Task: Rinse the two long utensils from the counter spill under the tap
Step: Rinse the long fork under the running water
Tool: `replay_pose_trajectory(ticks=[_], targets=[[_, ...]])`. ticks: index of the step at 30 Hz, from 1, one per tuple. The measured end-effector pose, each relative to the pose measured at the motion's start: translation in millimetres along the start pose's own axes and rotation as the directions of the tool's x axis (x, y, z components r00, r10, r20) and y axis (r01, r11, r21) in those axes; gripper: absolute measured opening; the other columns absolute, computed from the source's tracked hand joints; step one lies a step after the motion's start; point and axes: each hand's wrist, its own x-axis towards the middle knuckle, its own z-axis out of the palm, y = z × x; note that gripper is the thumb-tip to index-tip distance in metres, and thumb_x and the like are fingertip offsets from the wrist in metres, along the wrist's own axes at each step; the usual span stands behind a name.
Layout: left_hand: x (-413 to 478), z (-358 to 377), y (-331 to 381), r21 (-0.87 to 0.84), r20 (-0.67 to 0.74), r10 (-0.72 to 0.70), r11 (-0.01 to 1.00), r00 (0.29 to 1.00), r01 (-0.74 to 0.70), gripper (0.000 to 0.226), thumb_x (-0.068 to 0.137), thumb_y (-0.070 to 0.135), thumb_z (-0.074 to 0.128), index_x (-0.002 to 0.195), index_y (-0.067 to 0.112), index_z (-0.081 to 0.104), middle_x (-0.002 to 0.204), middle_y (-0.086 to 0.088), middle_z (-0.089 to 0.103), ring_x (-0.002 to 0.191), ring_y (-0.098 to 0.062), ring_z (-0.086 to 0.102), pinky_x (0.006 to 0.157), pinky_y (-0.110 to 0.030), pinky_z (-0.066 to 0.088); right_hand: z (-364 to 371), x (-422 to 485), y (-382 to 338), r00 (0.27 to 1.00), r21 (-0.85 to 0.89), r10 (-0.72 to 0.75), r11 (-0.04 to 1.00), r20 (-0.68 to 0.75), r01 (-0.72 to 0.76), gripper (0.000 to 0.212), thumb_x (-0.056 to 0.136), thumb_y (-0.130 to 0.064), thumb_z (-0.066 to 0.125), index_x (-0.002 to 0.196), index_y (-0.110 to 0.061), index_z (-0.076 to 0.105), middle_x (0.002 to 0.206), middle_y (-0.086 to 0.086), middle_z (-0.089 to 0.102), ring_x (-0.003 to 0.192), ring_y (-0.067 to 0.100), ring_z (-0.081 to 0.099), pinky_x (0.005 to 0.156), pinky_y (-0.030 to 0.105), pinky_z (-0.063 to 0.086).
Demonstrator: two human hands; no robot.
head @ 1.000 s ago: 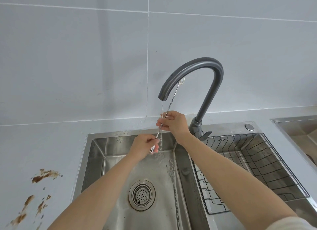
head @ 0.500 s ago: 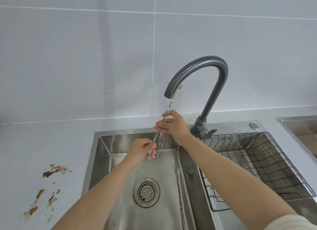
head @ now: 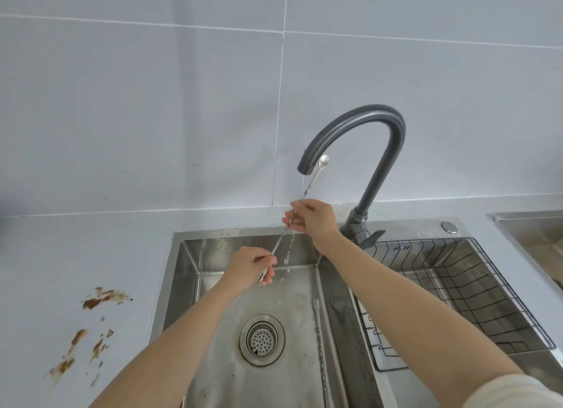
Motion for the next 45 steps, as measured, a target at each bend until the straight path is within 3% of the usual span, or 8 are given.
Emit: replay_pose_trajectory(ticks=[3,9,16,22,28,34,40,45], targets=[[-3,-2,-2,0.029,-0.002,0.017,0.999,1.0,-0.017,0.031,0.089,0.0,0.052,0.062,0.01,0.061,0.047,0.001,0.058,0.032,-0.003,0.052,0.041,-0.014,0.045,-1,-1,-4,0.999,0.053,0.005,0.999,-0.054,-0.002,0.011,0.087,0.008,0.056,0.086,-0.003,0.054,0.07,0.011,0.059,0.042,0.008,0.062,0.05,0.017,0.056],[-10,-1,-10,0.111,0.034,0.053,0.992,0.998,-0.056,0.042,0.09,0.003,0.05,0.051,0.018,0.056,0.036,0.009,0.058,0.035,-0.002,0.052,0.052,-0.017,0.049,2,-4,-3,0.997,0.052,0.043,0.998,-0.069,-0.039,0.029,0.097,-0.013,0.046,0.071,-0.006,0.051,0.064,0.011,0.059,0.037,0.009,0.061,0.046,0.02,0.056],[-16,-5,-15,0.113,0.029,0.053,0.992,0.998,-0.056,0.039,0.089,-0.002,0.045,0.056,0.017,0.055,0.037,0.009,0.057,0.034,-0.001,0.049,0.045,-0.014,0.044,3,-9,-6,0.999,0.144,-0.009,0.989,-0.047,0.016,0.02,0.092,0.004,0.049,0.076,-0.005,0.056,0.071,0.011,0.059,0.054,0.013,0.063,0.055,0.018,0.058],[-20,-8,-16,0.165,0.046,0.077,0.983,0.996,-0.083,0.037,0.091,-0.001,0.042,0.06,0.016,0.053,0.039,0.013,0.059,0.035,-0.001,0.051,0.045,-0.012,0.045,9,-12,-7,0.997,0.154,0.027,0.988,-0.068,-0.017,0.026,0.096,-0.017,0.049,0.075,-0.004,0.056,0.067,0.009,0.061,0.042,0.008,0.064,0.049,0.018,0.056],[-25,-10,-17,0.175,0.047,0.08,0.981,0.996,-0.087,0.039,0.092,-0.001,0.04,0.06,0.017,0.053,0.05,0.005,0.056,0.036,0.0,0.051,0.044,-0.011,0.046,8,-14,-15,0.995,0.223,0.01,0.975,-0.102,0.013,0.007,0.09,0.005,0.052,0.087,0.002,0.057,0.071,0.011,0.059,0.058,0.018,0.061,0.057,0.019,0.057],[-30,-12,-20,0.159,0.062,0.057,0.985,0.996,-0.066,0.038,0.093,0.001,0.041,0.06,0.017,0.054,0.057,0.0,0.056,0.038,-0.001,0.053,0.049,-0.017,0.049,10,-13,-12,0.996,0.274,0.053,0.961,-0.072,-0.032,0.024,0.095,-0.015,0.051,0.075,-0.002,0.056,0.067,0.01,0.06,0.048,0.014,0.065,0.054,0.02,0.058],[-40,-14,-29,0.19,0.086,0.009,0.981,0.996,-0.025,0.037,0.094,0.001,0.039,0.063,0.018,0.053,0.059,-0.001,0.058,0.04,0.0,0.056,0.05,-0.014,0.049,6,-13,-5,1.0,0.324,0.03,0.946,-0.01,-0.025,0.016,0.091,0.005,0.051,0.077,-0.001,0.055,0.075,0.012,0.06,0.051,0.011,0.067,0.059,0.022,0.058],[-50,-17,-34,0.183,0.08,-0.01,0.983,0.997,-0.005,0.036,0.094,0.002,0.038,0.065,0.017,0.054,0.061,-0.001,0.058,0.039,0.001,0.056,0.048,-0.01,0.047,12,-13,2,0.996,0.338,0.086,0.937,0.009,-0.084,0.02,0.095,-0.013,0.051,0.08,-0.002,0.056,0.073,0.01,0.062,0.054,0.014,0.067,0.059,0.022,0.059]])
